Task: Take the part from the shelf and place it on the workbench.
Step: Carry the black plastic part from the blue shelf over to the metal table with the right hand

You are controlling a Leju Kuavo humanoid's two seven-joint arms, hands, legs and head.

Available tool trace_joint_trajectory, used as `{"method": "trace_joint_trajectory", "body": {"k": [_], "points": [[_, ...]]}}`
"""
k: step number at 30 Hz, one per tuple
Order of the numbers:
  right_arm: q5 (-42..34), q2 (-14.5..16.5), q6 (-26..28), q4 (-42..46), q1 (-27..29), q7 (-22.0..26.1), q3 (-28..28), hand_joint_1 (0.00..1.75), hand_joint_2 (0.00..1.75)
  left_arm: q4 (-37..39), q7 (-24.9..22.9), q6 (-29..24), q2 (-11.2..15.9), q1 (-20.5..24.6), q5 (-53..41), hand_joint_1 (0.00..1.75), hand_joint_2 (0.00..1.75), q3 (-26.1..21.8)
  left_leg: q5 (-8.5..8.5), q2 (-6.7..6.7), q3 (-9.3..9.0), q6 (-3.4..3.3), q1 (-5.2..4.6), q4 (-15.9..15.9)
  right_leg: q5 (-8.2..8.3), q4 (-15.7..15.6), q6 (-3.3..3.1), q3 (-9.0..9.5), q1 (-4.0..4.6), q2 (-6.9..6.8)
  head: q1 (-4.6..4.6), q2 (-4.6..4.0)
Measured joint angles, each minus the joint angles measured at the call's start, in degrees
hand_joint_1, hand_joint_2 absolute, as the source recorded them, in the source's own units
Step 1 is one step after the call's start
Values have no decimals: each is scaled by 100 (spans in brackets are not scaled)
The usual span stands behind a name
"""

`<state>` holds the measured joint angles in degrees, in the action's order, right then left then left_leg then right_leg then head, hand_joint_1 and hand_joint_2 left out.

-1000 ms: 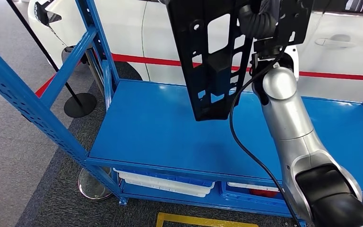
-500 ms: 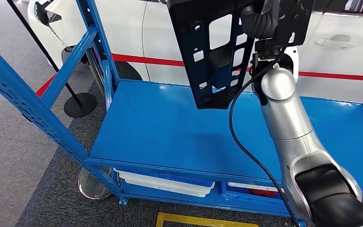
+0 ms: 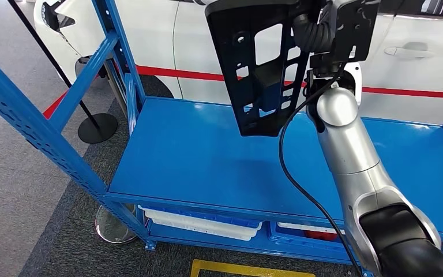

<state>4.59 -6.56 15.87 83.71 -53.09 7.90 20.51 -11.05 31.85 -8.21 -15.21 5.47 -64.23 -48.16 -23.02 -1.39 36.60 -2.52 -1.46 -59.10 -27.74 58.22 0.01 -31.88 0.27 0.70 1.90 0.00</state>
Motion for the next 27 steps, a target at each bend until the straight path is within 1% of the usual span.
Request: {"method": "trace_joint_trajectory", "body": {"k": [7,27], "points": [[20,63,61,-16,31,-13,1,175,175,-1,-236,75,0,7,85,0,175,-40,0,0,0,0,0,0,0,0,0,0,0,0,0,0],[20,121,63,-17,32,-18,1,175,175,-1,-254,85,1,7,109,0,175,-78,0,0,0,0,0,0,0,0,0,0,0,0,0,0]]}}
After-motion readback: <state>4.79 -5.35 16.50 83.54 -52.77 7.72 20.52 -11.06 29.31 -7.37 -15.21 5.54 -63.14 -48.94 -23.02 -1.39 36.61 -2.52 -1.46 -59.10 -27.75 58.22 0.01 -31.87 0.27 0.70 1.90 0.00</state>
